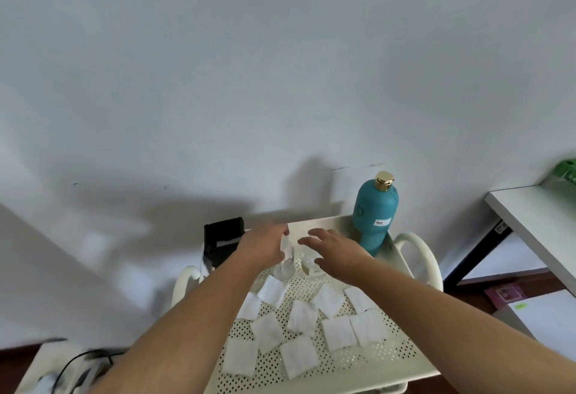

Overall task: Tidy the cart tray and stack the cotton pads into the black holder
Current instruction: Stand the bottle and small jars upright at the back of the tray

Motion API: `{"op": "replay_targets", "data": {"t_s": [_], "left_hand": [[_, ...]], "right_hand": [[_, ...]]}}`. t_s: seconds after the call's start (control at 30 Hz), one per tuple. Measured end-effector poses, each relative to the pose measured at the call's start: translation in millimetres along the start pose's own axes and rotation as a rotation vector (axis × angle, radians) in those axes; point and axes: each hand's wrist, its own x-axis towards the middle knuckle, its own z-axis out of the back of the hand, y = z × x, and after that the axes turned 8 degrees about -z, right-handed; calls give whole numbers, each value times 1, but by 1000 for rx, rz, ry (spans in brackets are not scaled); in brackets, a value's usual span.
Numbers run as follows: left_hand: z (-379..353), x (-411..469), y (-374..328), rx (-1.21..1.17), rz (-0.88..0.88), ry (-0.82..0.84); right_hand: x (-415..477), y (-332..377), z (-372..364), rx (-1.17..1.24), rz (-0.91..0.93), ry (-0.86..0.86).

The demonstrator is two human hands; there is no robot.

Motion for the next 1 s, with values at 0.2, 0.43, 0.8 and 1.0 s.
{"op": "replay_targets", "data": {"t_s": [0.2, 0.43, 0.8, 1.0], "left_hand": [[-11, 3, -4, -73, -59, -105], [-17, 24, -20, -128, -91, -161], [-18, 57, -38, -180, -83, -191], [-21, 62, -38, -216, -78, -224]], "right_hand": [[0, -5, 2, -87, -75, -34], [2, -22, 9, -410, -110, -177], [20, -34, 9, -456, -112, -209], [24, -37, 12, -475, -107, -205]]}}
